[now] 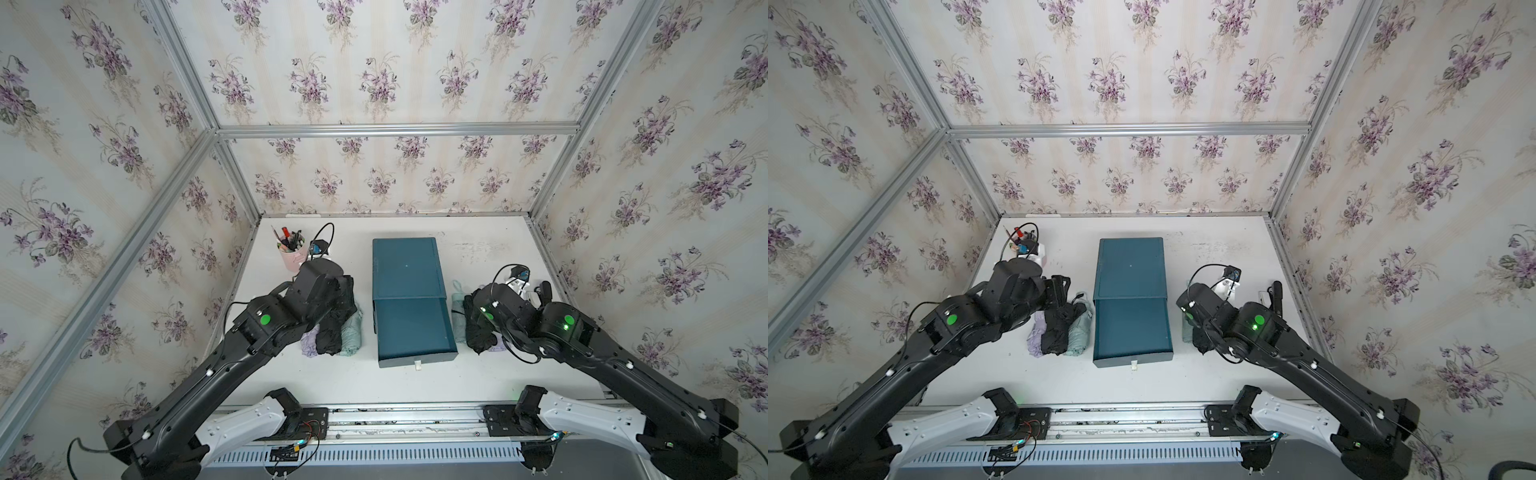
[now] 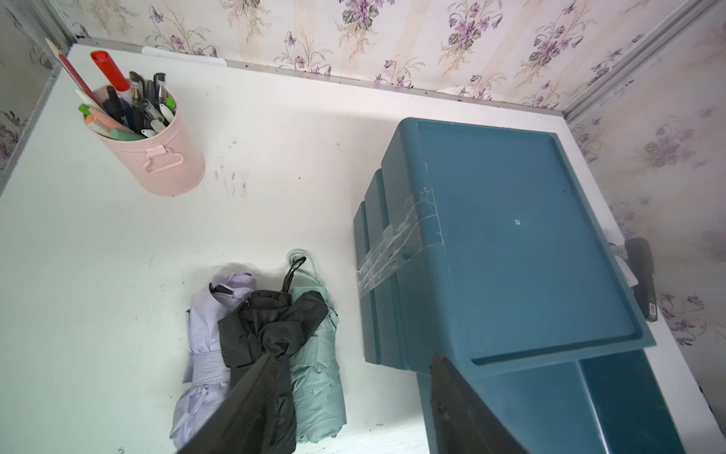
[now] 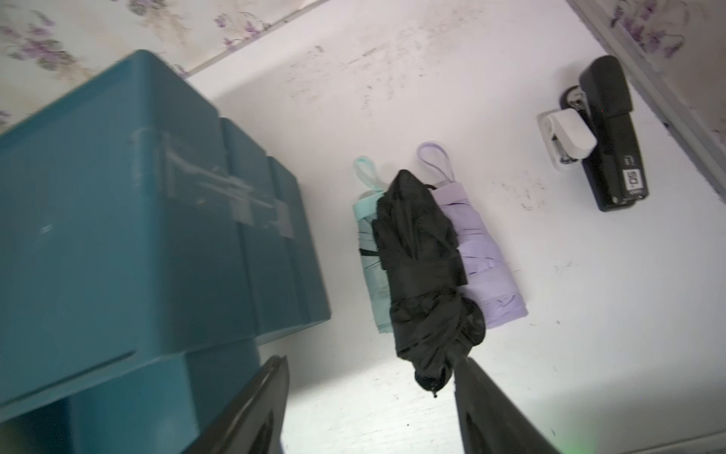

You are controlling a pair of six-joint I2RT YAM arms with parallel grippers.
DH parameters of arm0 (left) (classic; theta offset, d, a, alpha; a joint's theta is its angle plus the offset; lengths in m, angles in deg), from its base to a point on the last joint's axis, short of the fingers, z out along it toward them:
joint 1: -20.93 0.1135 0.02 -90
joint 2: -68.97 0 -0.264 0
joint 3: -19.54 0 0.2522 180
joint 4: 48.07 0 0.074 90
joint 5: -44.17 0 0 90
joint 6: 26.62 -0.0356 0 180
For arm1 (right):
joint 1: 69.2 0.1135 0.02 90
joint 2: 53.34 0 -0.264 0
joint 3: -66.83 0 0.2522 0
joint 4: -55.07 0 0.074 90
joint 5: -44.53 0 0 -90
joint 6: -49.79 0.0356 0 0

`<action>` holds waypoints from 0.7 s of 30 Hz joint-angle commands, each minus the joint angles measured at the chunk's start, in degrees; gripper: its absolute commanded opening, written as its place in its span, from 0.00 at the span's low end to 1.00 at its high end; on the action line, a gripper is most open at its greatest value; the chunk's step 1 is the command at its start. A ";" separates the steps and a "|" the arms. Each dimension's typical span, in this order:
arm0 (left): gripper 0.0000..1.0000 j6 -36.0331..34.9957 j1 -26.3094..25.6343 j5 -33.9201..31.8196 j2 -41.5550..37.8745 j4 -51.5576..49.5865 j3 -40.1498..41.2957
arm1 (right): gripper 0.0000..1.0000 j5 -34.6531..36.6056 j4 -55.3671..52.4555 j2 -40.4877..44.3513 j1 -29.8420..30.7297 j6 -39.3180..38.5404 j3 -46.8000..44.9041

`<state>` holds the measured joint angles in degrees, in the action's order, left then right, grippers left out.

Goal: Place the umbrella in the drawer by color
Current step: Open the drawer in the storage box, then pick up the umbrella from the center of the board.

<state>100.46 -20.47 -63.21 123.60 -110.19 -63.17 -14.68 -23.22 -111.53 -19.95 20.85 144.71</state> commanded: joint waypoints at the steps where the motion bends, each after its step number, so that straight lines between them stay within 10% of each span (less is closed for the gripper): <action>1: 0.59 -2.96 -0.07 -2.35 -4.76 1.06 3.39 | 0.82 -1.42 -2.05 -4.02 -2.99 0.09 -0.74; 7: 0.71 2.03 0.01 -8.61 -16.35 2.35 14.61 | 0.85 2.25 5.19 -5.40 -3.02 -0.75 -6.23; 21: 0.69 0.17 0.10 9.22 -16.58 1.44 19.06 | 0.78 -8.30 18.05 -1.17 -10.58 -14.39 -17.71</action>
<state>101.40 -20.36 -59.23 107.53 -109.99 -45.22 -19.49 -8.38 -111.84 -29.08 10.58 127.51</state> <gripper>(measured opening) 0.694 0.778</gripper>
